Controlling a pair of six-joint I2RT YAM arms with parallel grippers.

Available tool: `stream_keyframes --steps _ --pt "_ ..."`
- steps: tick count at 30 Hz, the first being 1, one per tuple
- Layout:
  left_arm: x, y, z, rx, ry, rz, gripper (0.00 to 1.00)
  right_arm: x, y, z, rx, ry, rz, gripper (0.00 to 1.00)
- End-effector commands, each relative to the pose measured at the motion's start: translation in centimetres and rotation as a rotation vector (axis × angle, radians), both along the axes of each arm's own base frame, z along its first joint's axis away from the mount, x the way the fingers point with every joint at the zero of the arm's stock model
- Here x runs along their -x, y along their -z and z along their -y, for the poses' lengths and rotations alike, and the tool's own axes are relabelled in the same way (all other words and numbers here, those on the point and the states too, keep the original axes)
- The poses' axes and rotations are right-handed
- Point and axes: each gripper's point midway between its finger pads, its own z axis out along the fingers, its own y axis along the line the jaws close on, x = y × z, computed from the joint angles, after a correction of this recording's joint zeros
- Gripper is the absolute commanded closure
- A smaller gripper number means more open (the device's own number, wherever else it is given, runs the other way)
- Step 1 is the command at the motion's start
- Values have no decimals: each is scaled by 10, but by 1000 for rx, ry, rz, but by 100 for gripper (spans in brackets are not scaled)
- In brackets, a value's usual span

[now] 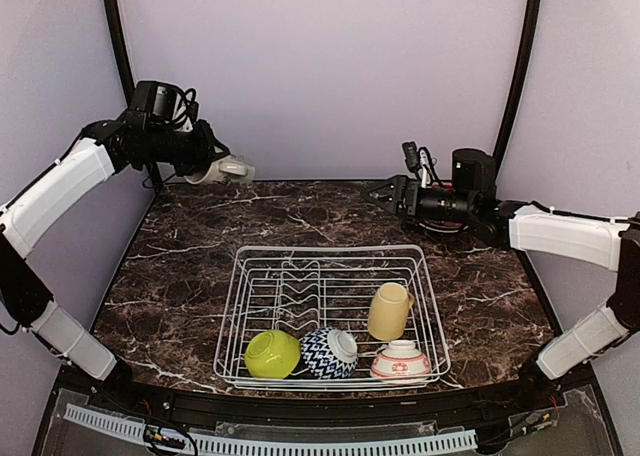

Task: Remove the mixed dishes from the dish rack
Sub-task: Place the cup at the corner of the board.

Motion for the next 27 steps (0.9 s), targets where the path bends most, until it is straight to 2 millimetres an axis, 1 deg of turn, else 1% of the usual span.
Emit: stream_keyframes --steps 1,2,3,4,6,7,8,9,10,11,12,15,17,18,19,20,21,22,23,27 --pt "14 -4 -64 -514 6 19 99 -2 -8 6 51 19 68 1" --pt "10 -1 -69 -554 1 4 99 -2 -8 6 56 18 68 1" --pt "12 6 -83 -627 -5 -24 99 -1 -8 6 60 16 71 1" --pt "9 10 -87 -656 -5 -38 99 -1 -8 6 65 14 71 1" --pt "5 19 -109 -737 -22 -81 99 -1 -8 7 75 13 75 1" --pt "4 22 -115 -767 -19 -90 99 0 -8 7 77 13 76 1" --pt "0 26 -126 -798 -40 -113 99 0 -8 8 79 15 75 1" --pt "-2 29 -132 -820 -42 -121 99 0 -7 8 82 16 76 1" --pt "-7 34 -144 -837 -68 -143 99 0 -7 8 84 16 75 1" --pt "-10 36 -149 -839 -75 -152 99 1 -6 8 85 16 71 1" --pt "-16 42 -158 -833 -90 -170 99 1 -6 8 87 15 71 1" --pt "-28 52 -169 -803 -108 -195 99 3 -7 9 93 9 77 1" --pt "-38 65 -176 -790 -116 -222 99 3 -7 10 105 11 86 1" --pt "-42 68 -182 -783 -129 -229 99 2 -6 10 115 13 93 1" --pt "-45 76 -184 -785 -127 -248 99 1 -4 11 129 16 96 1" --pt "-48 80 -189 -782 -134 -257 99 0 0 12 147 22 91 1" --pt "-50 89 -191 -784 -129 -277 99 -2 3 12 164 25 88 1" --pt "-52 94 -197 -781 -134 -288 99 -3 6 12 180 24 85 1" --pt "-54 104 -204 -780 -137 -311 99 -5 8 11 193 21 81 1" --pt "-56 131 -216 -804 -129 -351 99 -10 17 8 235 6 42 1"
